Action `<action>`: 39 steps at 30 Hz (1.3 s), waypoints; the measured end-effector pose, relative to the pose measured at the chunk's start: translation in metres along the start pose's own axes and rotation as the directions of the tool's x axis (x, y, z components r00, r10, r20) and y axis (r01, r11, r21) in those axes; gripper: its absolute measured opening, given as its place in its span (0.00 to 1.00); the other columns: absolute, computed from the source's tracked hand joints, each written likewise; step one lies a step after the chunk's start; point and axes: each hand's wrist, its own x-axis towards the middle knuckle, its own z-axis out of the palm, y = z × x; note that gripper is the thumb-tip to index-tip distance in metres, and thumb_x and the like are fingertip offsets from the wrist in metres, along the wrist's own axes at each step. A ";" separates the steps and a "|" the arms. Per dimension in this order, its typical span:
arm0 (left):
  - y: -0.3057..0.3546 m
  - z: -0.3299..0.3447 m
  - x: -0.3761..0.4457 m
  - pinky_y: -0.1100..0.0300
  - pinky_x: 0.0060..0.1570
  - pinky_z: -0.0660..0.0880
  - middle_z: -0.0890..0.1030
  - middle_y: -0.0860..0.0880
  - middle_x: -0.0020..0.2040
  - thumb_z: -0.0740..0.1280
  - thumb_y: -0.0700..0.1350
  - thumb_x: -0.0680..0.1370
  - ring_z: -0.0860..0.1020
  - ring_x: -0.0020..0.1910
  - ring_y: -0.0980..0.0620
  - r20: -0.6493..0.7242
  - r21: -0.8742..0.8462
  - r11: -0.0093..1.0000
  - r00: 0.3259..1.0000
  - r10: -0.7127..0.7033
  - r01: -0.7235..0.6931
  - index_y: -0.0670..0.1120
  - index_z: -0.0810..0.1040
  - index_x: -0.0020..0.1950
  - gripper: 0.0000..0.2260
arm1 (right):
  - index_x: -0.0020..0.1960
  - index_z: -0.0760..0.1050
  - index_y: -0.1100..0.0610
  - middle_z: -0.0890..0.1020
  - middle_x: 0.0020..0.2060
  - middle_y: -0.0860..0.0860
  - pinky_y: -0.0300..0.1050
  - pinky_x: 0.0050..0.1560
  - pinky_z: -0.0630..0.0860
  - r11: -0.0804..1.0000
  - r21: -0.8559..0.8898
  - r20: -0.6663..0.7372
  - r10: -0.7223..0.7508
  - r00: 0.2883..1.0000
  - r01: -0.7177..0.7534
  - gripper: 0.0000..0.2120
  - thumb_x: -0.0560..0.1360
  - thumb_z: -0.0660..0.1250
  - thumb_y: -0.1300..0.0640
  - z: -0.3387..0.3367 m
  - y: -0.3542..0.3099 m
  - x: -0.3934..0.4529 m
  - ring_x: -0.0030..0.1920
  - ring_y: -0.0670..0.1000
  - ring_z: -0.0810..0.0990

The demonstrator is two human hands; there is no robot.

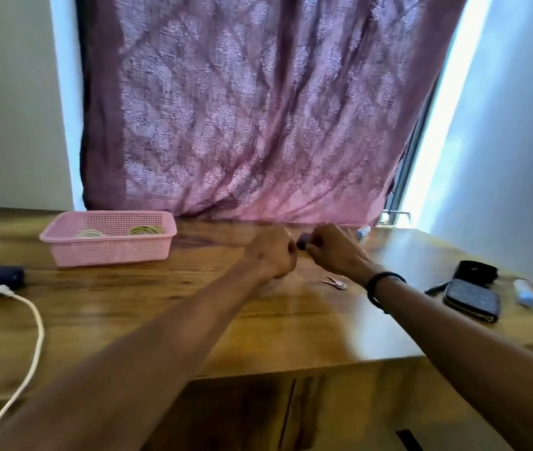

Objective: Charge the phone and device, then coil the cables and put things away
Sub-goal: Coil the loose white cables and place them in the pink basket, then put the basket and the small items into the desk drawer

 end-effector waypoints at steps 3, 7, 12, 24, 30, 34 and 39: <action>0.020 0.030 -0.012 0.52 0.53 0.81 0.86 0.49 0.50 0.69 0.47 0.76 0.83 0.50 0.48 0.037 -0.082 0.996 0.999 0.021 -0.018 0.50 0.85 0.52 0.08 | 0.36 0.81 0.52 0.82 0.33 0.49 0.37 0.32 0.69 0.994 0.019 0.007 0.107 0.994 -0.107 0.12 0.74 0.68 0.65 -0.011 0.036 -0.028 0.31 0.45 0.77; 0.030 0.056 -0.020 0.54 0.57 0.78 0.84 0.49 0.56 0.67 0.49 0.79 0.80 0.56 0.48 0.004 -0.075 0.996 0.999 0.053 -0.052 0.52 0.83 0.61 0.11 | 0.47 0.86 0.56 0.86 0.44 0.53 0.39 0.39 0.72 0.956 0.074 0.035 0.281 0.959 -0.283 0.07 0.79 0.70 0.56 -0.009 0.064 -0.051 0.44 0.50 0.81; 0.041 0.057 -0.053 0.57 0.55 0.72 0.78 0.50 0.55 0.66 0.58 0.80 0.75 0.57 0.49 0.033 -0.043 0.981 0.981 0.191 -0.190 0.56 0.82 0.62 0.14 | 0.57 0.84 0.50 0.83 0.51 0.47 0.37 0.49 0.73 0.915 0.184 0.030 0.359 0.933 -0.359 0.08 0.80 0.71 0.49 -0.018 0.054 -0.124 0.52 0.47 0.81; 0.089 0.060 -0.172 0.52 0.54 0.75 0.79 0.49 0.57 0.64 0.52 0.82 0.74 0.57 0.50 0.015 0.172 0.617 0.628 0.778 -0.768 0.50 0.82 0.55 0.10 | 0.64 0.80 0.55 0.82 0.59 0.53 0.50 0.50 0.77 -0.297 0.914 0.383 0.854 0.352 -0.275 0.18 0.80 0.70 0.45 0.093 0.073 -0.282 0.52 0.51 0.79; 0.087 0.076 -0.195 0.50 0.72 0.70 0.75 0.45 0.70 0.68 0.48 0.80 0.69 0.73 0.46 0.055 0.218 0.671 0.695 0.717 -0.709 0.48 0.77 0.67 0.16 | 0.73 0.69 0.62 0.78 0.65 0.63 0.59 0.72 0.71 -0.705 0.704 0.606 0.536 0.588 -0.083 0.33 0.77 0.73 0.43 0.086 0.068 -0.285 0.64 0.61 0.79; 0.090 0.071 -0.196 0.52 0.71 0.72 0.77 0.46 0.69 0.75 0.43 0.75 0.72 0.71 0.47 0.042 0.252 0.728 0.758 0.651 -0.638 0.44 0.77 0.71 0.24 | 0.71 0.71 0.61 0.79 0.60 0.60 0.57 0.59 0.75 -0.649 0.747 0.596 0.556 0.579 -0.144 0.28 0.78 0.71 0.45 0.079 0.060 -0.289 0.57 0.58 0.79; 0.108 0.065 -0.203 0.54 0.63 0.77 0.79 0.48 0.66 0.64 0.48 0.84 0.74 0.67 0.50 -0.012 0.109 0.819 0.823 0.568 -0.564 0.46 0.78 0.70 0.15 | 0.70 0.73 0.62 0.81 0.64 0.62 0.59 0.63 0.78 -0.573 0.793 0.579 0.602 0.549 -0.207 0.31 0.75 0.75 0.45 0.069 0.062 -0.324 0.65 0.62 0.80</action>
